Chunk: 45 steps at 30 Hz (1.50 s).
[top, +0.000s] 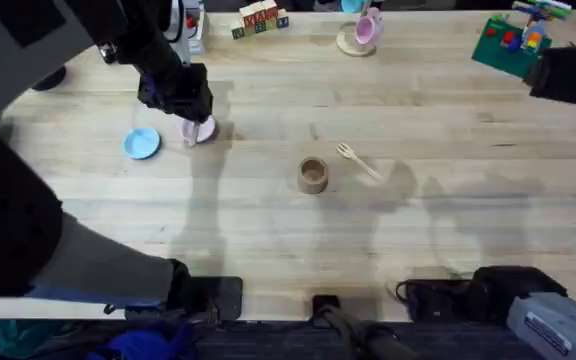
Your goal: Pick up a utensil and set it on the pink plate, then put the other utensil in the container.
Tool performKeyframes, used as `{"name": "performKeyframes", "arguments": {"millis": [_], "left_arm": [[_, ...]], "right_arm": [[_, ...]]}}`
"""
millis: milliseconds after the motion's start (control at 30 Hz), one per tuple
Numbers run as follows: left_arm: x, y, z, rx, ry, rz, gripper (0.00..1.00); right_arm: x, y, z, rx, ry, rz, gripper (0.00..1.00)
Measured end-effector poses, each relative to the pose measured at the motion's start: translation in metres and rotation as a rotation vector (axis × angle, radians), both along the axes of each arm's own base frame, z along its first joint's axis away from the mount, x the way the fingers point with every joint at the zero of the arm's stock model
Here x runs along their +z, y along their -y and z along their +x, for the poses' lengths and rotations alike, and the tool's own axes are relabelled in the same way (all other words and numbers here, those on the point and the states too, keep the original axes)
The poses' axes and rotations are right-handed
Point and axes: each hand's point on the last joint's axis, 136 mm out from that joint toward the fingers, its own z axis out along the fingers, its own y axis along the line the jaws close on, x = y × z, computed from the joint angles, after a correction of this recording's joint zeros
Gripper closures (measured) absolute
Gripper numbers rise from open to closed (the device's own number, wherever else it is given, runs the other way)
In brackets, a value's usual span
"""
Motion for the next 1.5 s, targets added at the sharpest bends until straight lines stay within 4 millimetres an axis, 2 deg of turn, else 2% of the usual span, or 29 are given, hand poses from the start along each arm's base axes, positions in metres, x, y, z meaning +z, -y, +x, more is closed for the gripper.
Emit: {"name": "performKeyframes", "arguments": {"millis": [333,567,633,800,967,1200,1500], "left_arm": [[-0.007,-0.021,0.007,0.047,0.007,0.003,0.958],[-0.009,-0.021,0.009,0.048,0.010,0.000,0.958],[-0.023,-0.021,0.008,0.048,-0.029,-0.003,0.958],[-0.031,-0.021,0.010,0.048,-0.045,-0.004,0.947],[-0.031,-0.021,0.010,0.048,-0.041,-0.004,0.863],[-0.031,-0.021,0.010,0.045,-0.042,-0.003,0.567],[-0.031,-0.021,0.011,0.044,-0.041,-0.005,0.366]], "right_arm": [[0.000,0.000,0.000,0.000,0.000,0.000,0.006],[0.000,0.000,0.000,0.000,0.000,0.000,0.005],[0.000,0.000,0.000,0.000,0.000,0.000,0.005],[0.000,0.000,0.000,0.000,0.000,0.000,0.005],[0.000,0.000,0.000,0.000,0.000,0.000,0.005],[0.000,0.000,0.000,0.000,0.000,0.000,0.005],[0.000,0.000,0.000,0.000,0.000,0.000,0.006]]}}
